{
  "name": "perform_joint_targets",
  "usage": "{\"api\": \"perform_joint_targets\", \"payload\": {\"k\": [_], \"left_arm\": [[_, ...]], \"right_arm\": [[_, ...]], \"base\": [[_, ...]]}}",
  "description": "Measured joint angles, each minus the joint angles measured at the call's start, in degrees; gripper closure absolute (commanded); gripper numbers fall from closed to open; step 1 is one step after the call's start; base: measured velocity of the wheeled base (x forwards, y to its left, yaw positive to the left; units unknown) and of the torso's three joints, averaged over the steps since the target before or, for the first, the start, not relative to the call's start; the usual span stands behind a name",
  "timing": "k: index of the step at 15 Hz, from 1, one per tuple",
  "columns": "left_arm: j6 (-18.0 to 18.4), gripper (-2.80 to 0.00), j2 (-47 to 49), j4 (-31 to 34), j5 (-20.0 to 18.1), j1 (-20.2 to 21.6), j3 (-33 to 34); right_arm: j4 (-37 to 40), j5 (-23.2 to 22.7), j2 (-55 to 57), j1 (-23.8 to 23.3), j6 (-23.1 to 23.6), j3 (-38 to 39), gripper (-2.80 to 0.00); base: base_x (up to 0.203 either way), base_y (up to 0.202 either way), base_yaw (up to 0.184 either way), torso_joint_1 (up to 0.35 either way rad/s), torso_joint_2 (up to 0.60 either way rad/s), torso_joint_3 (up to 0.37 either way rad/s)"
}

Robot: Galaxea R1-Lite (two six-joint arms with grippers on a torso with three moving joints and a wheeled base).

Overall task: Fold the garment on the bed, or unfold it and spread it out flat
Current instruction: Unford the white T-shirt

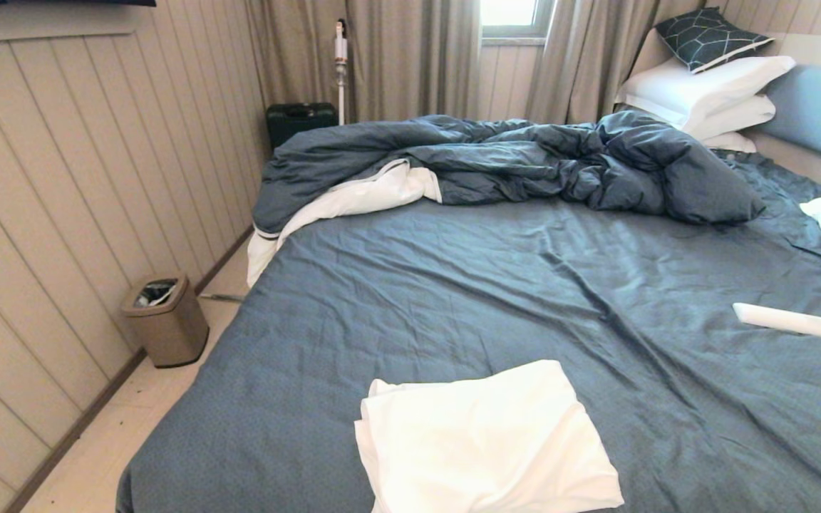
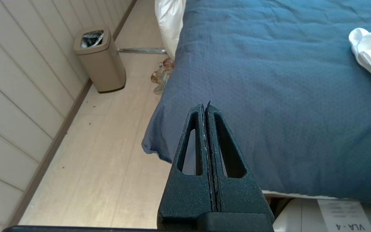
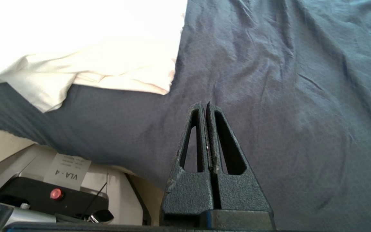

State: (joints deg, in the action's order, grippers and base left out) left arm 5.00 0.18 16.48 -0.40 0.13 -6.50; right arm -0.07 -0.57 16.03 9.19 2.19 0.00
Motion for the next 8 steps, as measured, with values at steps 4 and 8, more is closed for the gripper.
{"api": "perform_joint_targets", "payload": {"k": [4,8], "left_arm": [[-1.50,0.00,-0.18,0.20,0.45,0.00,-0.02],[-2.04,0.00,-0.18,-0.74,0.73,0.02,0.38]], "right_arm": [[0.07,0.00,-2.13,-8.15,0.87,0.00,0.00],[0.10,-0.69,-10.41,-9.09,2.04,-0.05,0.00]], "base": [[0.000,0.000,0.000,0.000,0.00,0.000],[0.000,0.000,0.000,0.000,0.00,0.000]]}}
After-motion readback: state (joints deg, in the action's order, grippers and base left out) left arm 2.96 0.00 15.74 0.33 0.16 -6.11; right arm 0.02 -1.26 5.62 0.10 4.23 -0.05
